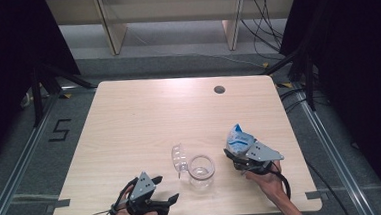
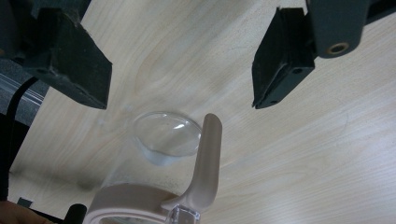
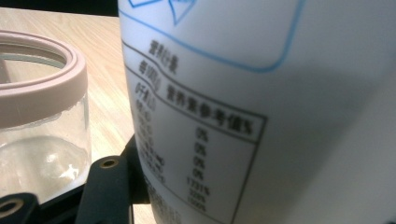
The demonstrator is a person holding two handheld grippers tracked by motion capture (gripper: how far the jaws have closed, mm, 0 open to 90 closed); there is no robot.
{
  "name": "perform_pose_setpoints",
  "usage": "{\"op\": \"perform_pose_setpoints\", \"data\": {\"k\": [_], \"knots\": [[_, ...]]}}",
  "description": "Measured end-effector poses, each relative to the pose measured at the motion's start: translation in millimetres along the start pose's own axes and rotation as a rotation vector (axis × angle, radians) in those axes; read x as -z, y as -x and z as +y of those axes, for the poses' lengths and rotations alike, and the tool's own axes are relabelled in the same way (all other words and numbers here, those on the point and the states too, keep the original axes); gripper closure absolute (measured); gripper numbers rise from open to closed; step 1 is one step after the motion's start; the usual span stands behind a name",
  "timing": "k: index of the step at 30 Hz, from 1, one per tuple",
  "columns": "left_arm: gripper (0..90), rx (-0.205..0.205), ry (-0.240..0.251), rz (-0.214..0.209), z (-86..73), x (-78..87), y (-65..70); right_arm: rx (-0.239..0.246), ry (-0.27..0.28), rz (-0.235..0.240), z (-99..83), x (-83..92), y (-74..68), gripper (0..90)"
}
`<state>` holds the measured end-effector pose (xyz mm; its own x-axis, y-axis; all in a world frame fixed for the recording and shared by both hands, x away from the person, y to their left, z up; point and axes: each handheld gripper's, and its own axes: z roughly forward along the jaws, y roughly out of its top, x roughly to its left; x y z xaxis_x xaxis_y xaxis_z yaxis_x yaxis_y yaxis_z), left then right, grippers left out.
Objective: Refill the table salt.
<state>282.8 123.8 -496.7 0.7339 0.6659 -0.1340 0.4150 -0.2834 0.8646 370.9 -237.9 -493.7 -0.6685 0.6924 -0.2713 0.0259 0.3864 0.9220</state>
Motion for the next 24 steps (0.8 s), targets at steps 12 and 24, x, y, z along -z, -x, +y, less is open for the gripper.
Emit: {"op": "perform_pose_setpoints", "data": {"k": [12,24], "knots": [[19.7,-0.005,-0.005,0.0,-0.3,0.4,-1.2,0.078,0.007,0.003,6.9,-10.0,-2.1,41.7],[19.6,-0.012,-0.012,-0.002,-0.2,0.9,-1.4,0.169,-0.022,0.015,10.6,-15.3,-8.9,41.8]]}}
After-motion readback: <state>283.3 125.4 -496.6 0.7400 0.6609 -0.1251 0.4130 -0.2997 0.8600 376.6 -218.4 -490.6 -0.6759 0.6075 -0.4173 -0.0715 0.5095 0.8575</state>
